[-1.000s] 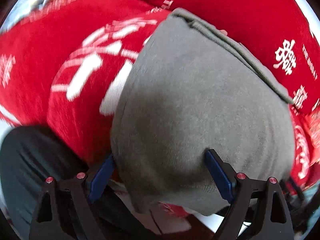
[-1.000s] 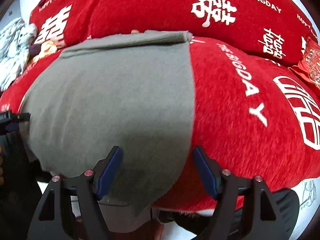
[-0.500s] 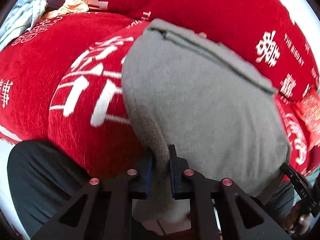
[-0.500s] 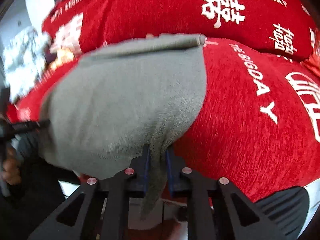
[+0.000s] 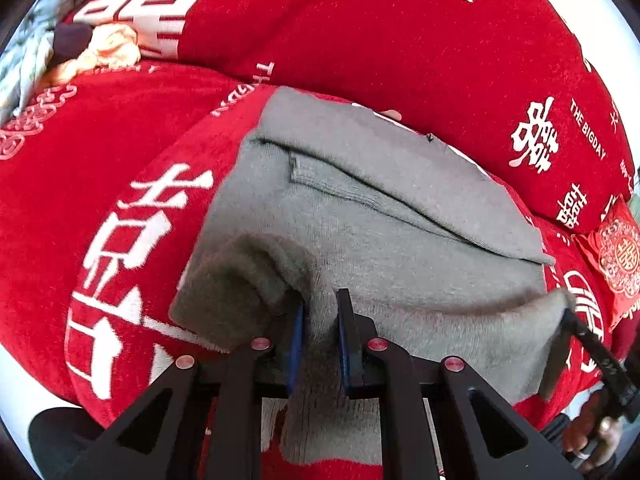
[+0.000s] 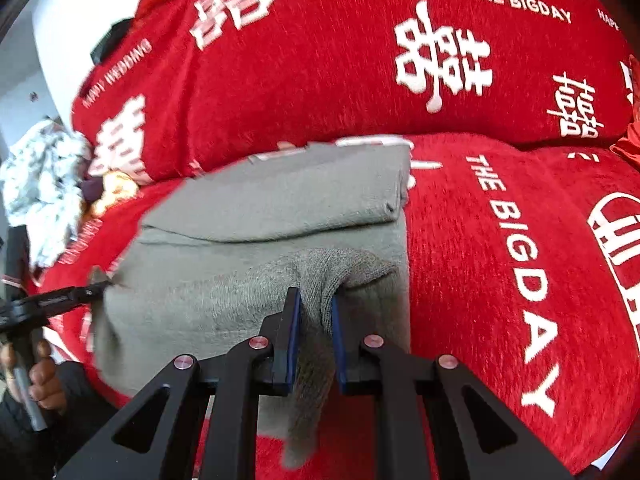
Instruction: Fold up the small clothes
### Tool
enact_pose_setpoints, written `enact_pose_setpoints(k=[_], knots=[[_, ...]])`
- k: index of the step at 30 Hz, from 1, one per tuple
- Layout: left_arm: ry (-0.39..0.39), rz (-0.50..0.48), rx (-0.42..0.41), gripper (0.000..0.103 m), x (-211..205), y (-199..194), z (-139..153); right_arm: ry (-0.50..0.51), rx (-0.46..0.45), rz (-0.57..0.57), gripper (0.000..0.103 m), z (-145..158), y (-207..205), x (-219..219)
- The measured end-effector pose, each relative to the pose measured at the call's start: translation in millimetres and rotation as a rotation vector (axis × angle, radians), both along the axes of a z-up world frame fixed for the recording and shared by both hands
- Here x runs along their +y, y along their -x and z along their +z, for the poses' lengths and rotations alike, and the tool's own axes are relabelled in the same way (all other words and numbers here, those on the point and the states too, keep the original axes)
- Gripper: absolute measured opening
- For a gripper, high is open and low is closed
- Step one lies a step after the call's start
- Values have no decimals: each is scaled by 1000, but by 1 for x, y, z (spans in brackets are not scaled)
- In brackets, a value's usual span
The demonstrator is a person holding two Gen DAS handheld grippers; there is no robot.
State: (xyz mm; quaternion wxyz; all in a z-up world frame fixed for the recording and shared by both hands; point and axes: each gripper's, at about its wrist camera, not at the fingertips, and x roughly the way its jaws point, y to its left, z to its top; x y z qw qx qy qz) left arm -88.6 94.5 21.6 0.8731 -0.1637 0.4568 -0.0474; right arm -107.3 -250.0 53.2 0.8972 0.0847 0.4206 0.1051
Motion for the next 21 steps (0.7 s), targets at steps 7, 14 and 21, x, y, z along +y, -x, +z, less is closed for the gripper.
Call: enact_pose_setpoints(k=[7,14,21], knots=[[68,45,-81,102,20,43,8,-25,-12,3,63,0,25,-11],[60,-13,-14,102,9,66,-11,-38,6,-12,70,-7,59,-23],[-41,-116,34,43,-33,51,-21,-58,50,43,52,-21,54,-9]])
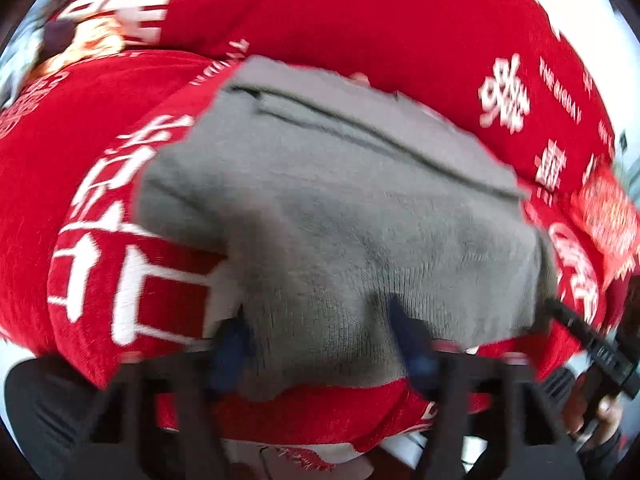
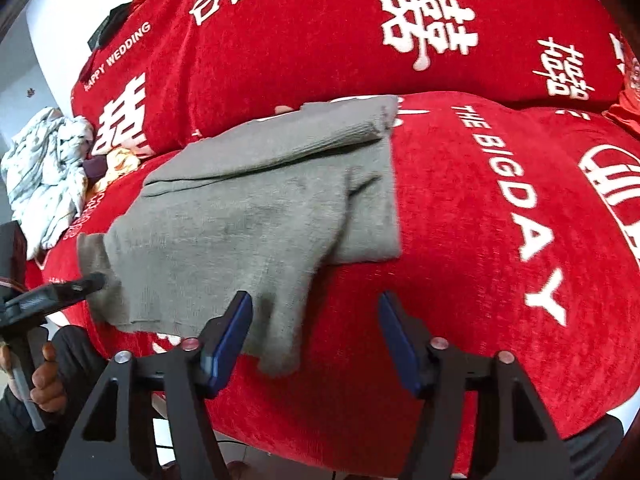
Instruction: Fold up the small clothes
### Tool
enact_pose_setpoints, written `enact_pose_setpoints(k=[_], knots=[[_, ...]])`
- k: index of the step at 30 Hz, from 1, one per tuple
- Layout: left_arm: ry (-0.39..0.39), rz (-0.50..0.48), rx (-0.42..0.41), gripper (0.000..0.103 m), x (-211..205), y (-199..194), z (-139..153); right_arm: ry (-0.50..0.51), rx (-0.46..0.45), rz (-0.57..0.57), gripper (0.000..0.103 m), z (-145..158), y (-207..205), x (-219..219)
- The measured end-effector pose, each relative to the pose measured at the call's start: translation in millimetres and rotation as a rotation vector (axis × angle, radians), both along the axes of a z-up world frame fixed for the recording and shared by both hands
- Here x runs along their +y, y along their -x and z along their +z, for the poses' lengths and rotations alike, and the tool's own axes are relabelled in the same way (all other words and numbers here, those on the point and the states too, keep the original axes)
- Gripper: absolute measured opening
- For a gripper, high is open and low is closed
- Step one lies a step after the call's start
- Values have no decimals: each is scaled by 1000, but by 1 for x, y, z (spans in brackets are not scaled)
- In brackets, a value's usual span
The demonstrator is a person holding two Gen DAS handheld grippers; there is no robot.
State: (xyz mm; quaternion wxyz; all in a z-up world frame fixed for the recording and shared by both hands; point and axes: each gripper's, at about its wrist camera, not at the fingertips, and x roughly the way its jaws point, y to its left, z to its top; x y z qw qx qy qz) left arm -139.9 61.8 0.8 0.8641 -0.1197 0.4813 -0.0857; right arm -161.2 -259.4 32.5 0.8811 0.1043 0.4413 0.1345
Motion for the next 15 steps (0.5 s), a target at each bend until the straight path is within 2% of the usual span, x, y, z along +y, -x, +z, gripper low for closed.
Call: enact_pose_setpoints(k=[1,2,3,5,7,8,9,15], knots=[[-25,5,-5,40,-2,-1,0,-11,16,20,43,-2,-4,3],[-43,9,-25,36,-3,1,1,-10,30,37,27,-4,-7,6],[-40,6,-34,34,-3,3,2,2,40,51,17,-7,-9,10],[-26,9,-37,32,0,7,3,17,35,60,11,-7,-8,14],[-13,11,-60,32,5,13,6,-5,22,63,9,-3,-6,12],[-1,6,-75,18,7,17,10,-14,16,65,9,0,-5,12],[10,2,-80,10,9,18,11,-21,7,67,9,3,-4,12],[100,15,-118,10,19,20,24,-57,-65,76,9,29,0,7]])
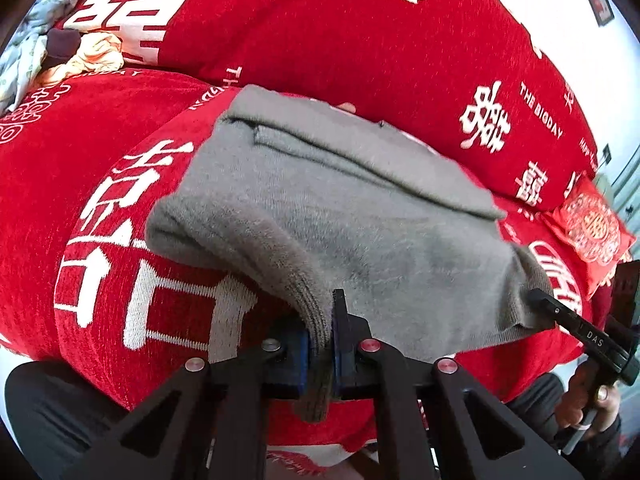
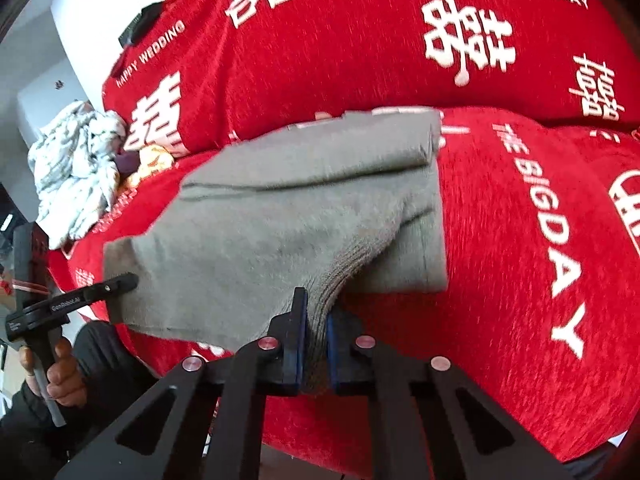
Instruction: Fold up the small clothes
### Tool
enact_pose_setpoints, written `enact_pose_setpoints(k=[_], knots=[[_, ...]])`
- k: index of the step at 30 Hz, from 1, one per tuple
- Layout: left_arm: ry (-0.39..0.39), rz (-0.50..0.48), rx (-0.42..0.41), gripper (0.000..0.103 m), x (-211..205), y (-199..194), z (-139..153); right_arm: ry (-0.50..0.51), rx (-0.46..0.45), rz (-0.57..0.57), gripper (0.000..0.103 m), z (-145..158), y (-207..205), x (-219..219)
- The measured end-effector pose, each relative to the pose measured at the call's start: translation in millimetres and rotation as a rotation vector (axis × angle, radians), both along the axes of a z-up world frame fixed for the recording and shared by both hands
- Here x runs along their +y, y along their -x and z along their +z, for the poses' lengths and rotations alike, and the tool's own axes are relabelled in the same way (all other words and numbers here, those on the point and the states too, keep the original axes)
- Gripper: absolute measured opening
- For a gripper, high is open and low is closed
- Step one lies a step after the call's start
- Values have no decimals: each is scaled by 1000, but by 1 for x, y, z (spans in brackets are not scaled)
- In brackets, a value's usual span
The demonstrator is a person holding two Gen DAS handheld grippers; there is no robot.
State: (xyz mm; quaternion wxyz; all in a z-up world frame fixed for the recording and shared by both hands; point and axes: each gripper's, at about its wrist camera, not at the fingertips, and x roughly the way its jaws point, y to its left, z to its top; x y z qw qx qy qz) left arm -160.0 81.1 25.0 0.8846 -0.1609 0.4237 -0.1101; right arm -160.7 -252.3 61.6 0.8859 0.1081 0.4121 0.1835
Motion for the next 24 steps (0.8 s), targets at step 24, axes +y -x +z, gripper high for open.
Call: enact_pose_setpoints(k=[24], knots=[[-45,59,-114,10,-2,-76,79,-108,-87,-129,9,72,-78,-18]])
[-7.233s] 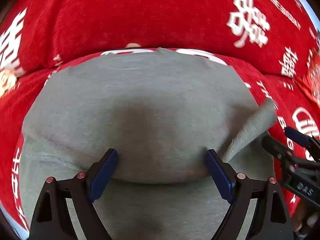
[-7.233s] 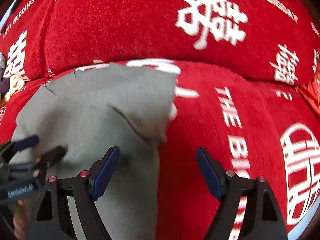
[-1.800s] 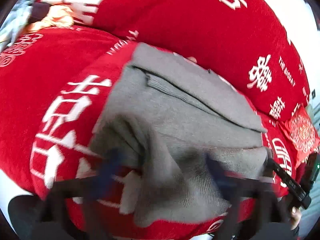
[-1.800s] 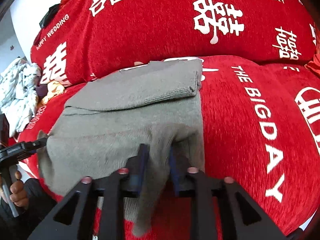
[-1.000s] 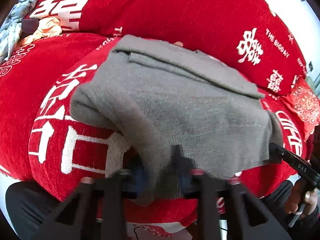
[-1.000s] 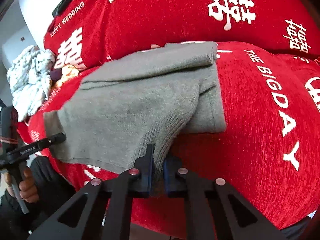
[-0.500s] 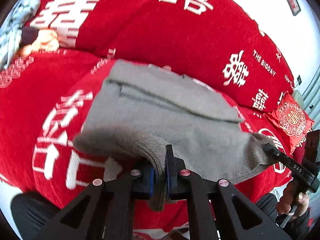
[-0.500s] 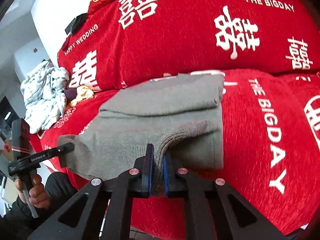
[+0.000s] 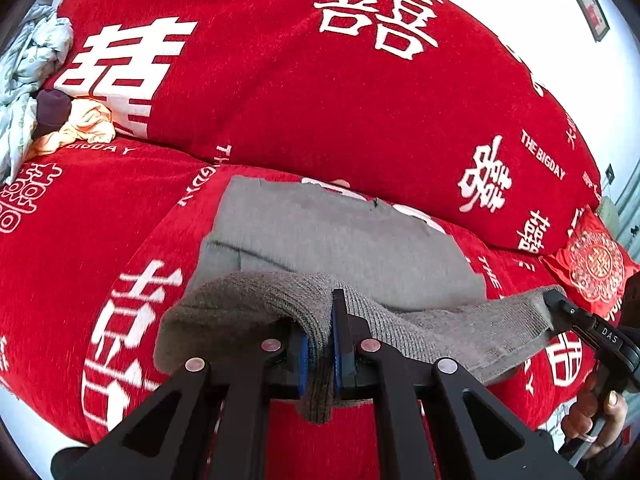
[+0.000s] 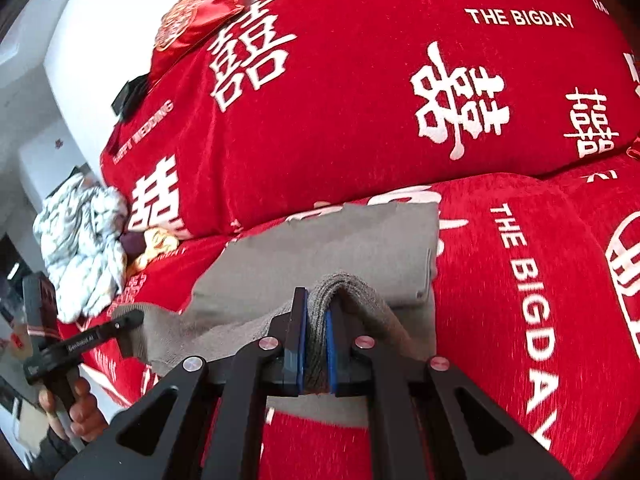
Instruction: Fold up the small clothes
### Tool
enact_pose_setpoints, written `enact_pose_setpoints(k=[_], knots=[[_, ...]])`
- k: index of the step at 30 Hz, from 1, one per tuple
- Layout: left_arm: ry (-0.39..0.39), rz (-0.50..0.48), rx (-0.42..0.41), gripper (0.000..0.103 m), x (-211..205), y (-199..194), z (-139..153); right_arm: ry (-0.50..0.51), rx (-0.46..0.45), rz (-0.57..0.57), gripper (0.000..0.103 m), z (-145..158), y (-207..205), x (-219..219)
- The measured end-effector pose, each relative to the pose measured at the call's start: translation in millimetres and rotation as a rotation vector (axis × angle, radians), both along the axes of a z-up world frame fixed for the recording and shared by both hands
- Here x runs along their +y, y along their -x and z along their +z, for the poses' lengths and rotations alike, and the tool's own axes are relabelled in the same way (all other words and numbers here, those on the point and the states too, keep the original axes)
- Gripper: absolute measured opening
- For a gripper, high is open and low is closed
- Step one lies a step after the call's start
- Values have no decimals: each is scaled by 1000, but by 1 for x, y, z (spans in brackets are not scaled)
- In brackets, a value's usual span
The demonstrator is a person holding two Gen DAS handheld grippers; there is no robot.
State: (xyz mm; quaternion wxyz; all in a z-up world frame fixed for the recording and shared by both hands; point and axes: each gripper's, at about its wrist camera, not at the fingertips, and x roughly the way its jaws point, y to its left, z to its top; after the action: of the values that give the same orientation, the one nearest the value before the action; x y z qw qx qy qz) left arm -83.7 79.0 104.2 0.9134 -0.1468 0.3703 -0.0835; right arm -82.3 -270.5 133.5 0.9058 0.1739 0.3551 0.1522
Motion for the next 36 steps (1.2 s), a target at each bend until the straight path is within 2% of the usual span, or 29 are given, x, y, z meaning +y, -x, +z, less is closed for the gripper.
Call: enact_pose_setpoints(k=[7,17,28,36], knots=[[-11,21,40,10,-2,-37,5,-5,34,-16,9,5,-29,2],[-16,23,48,10,-5,-69,14,10,65,-43,9,10,-66,-2],[-35,31,118,10,-11,-121,2,53,127,-47,9,-2,-118,1],[-39,36,157,10,-14,-169,-8,2,193,-96,9,-17,-162,-7]])
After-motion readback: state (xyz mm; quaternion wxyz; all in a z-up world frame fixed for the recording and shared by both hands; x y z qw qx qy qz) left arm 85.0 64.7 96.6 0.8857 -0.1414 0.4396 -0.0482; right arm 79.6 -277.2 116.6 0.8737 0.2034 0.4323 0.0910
